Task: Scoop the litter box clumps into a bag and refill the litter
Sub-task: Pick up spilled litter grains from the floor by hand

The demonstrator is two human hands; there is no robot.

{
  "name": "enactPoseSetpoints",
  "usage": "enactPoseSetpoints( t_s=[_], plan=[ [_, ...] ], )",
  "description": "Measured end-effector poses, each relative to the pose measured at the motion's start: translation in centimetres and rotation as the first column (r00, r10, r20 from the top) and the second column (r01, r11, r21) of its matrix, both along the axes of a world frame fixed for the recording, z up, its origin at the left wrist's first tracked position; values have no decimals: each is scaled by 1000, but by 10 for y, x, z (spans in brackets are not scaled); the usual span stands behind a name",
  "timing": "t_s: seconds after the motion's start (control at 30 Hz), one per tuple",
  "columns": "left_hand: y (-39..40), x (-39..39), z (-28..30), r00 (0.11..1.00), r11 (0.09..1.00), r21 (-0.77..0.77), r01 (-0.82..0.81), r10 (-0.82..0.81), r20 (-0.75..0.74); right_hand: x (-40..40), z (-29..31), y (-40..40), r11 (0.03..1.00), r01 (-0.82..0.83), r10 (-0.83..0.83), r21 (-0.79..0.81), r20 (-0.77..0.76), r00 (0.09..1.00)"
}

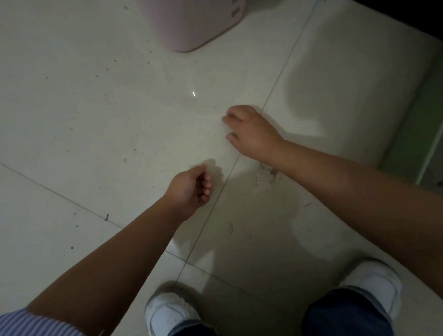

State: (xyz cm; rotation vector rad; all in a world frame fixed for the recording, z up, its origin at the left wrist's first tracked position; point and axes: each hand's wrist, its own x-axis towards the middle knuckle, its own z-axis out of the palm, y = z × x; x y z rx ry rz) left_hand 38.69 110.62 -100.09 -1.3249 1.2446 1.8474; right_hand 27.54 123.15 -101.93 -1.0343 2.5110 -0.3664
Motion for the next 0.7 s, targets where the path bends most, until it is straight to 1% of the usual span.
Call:
enactPoseSetpoints(
  t_s=[0.07, 0.13, 0.23, 0.33, 0.37, 0.43, 0.5, 0.57, 0.6, 0.63, 0.7],
  plan=[
    [-3, 2, 2, 1000, 1000, -12, 5, -5, 3, -4, -2, -8, 997, -41, 38, 70, 43, 998],
    [-5, 3, 3, 1000, 1000, -23, 1, -1, 6, 0, -4, -5, 993, -69, 68, 95, 16, 998],
    [-7, 3, 2, 1000, 999, -30, -16, 16, 4, 17, -10, 21, 991, -95, 95, 91, 1, 995],
    [-2, 1, -1, 999, 999, -18, -31, 31, -8, 38, -12, 59, 994, -113, 113, 4, -97, 989],
    [0, 0, -2, 999, 1000, -11, -28, 27, -16, 46, -11, 70, 994, -108, 107, -3, -106, 989],
    [4, 0, -2, 999, 1000, 5, -1, 1, -33, 58, -12, 88, 998, -37, 30, -44, -142, 989],
    [7, 0, -2, 998, 999, 13, 50, -49, -48, 63, -9, 94, 988, 137, -146, -69, -151, 978],
    [10, 1, -2, 995, 996, 15, 91, -90, -46, 61, -5, 91, 945, 326, -324, 8, -73, 943],
    [12, 1, -2, 994, 995, 14, 103, -102, -40, 60, -4, 88, 928, 369, -370, 61, 6, 929],
    [14, 2, -2, 993, 994, 13, 112, -112, -33, 60, -2, 84, 924, 371, -378, 90, 77, 922],
    [16, 3, -2, 991, 991, 11, 132, -131, -20, 62, -6, 78, 936, 343, -350, 80, 128, 928]
  ],
)
